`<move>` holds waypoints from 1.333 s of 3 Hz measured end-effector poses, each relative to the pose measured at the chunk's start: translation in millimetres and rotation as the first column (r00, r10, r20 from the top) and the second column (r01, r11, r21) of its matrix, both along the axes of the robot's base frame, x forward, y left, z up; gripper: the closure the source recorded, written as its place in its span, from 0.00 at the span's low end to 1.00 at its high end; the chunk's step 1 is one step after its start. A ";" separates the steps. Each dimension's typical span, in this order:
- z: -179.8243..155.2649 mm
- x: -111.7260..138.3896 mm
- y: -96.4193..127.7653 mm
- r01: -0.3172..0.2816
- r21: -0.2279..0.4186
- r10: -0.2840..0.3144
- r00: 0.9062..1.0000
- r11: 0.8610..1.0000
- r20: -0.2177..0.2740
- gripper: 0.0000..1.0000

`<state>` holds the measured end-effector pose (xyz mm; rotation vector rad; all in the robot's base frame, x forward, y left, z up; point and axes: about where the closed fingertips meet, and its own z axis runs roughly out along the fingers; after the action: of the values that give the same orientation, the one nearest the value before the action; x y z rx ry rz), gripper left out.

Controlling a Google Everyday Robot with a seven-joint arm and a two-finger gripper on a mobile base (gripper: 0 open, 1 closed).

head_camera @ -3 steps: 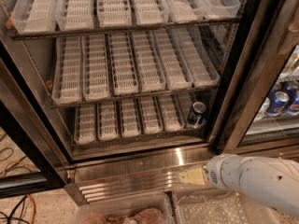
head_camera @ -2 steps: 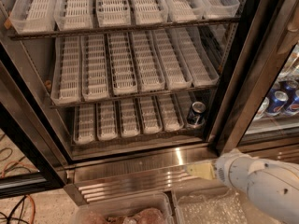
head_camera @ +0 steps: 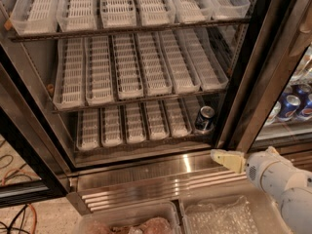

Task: Pick pepsi can from bottom shelf of fridge

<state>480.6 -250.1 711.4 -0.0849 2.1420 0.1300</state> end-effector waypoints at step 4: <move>-71.8 29.8 68.5 -0.061 0.044 0.056 0.993 0.997 0.105 0.00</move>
Offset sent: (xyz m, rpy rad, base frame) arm 0.0285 0.0417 -0.0675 0.0192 -0.0413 0.0116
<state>510.4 -181.6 639.5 -0.1242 2.0323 0.2055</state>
